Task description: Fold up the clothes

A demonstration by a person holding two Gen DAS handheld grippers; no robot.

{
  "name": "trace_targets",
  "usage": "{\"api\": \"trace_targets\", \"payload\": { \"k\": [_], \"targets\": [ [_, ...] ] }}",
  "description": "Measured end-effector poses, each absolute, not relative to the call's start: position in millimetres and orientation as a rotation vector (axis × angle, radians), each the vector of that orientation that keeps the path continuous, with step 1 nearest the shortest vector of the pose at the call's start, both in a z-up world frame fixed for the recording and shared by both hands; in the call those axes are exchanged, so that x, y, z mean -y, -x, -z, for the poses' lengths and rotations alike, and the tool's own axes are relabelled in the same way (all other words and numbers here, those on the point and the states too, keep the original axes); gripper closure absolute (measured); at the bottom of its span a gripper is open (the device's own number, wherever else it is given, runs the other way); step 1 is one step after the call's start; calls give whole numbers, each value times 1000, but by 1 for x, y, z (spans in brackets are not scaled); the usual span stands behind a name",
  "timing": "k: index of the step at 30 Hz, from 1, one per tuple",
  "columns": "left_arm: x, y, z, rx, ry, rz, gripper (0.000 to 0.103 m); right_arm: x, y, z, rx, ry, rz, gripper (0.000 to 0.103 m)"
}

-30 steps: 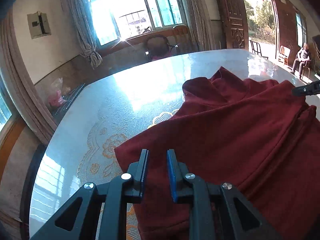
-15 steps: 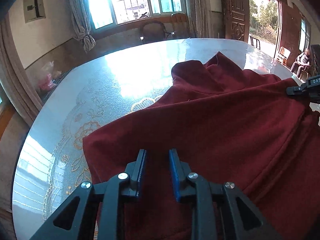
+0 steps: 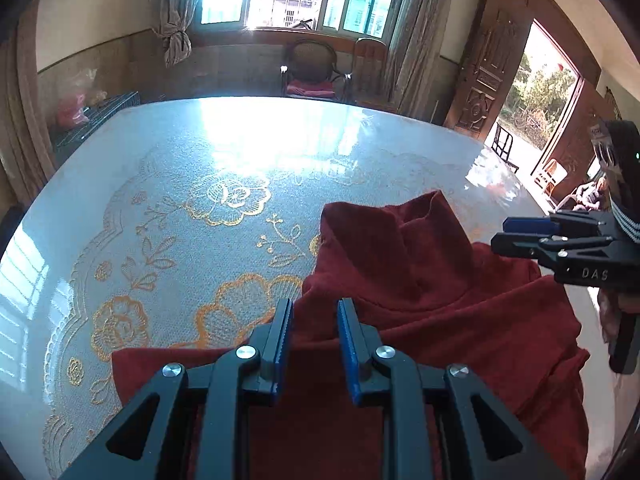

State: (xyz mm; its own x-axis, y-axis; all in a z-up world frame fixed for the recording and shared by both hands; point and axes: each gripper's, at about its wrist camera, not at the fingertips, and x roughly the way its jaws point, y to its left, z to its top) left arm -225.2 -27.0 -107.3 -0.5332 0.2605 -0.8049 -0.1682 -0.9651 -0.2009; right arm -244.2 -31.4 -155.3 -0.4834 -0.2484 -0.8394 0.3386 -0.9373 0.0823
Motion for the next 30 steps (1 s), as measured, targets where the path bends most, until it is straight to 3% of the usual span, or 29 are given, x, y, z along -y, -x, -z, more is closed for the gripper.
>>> {"api": "trace_targets", "payload": {
  "k": [6, 11, 13, 14, 17, 21, 26, 30],
  "targets": [
    [27, 283, 117, 319, 1498, -2439, 80, 20, 295, 177, 245, -1403, 2373, 56],
    [20, 304, 126, 347, 1530, -2406, 80, 25, 310, 203, 206, -1535, 2323, 59],
    [11, 306, 124, 267, 1502, -2413, 80, 24, 307, 203, 218, -1507, 2349, 88],
    [7, 306, 123, 230, 1489, -2419, 80, 20, 304, 201, 270, -1498, 2349, 96],
    [3, 306, 123, 196, 1469, -2413, 80, 13, 291, 188, 366, -1425, 2356, 97],
    [17, 303, 120, 289, 1462, -2408, 80, 12, 260, 158, 380, -1299, 2349, 97],
    [55, 277, 95, 442, 1397, -2448, 80, 19, 200, 122, 241, -1096, 2315, 97],
    [65, 252, 79, 432, 1314, -2512, 80, 28, 136, 127, 78, -974, 2224, 97]
  ]
}}
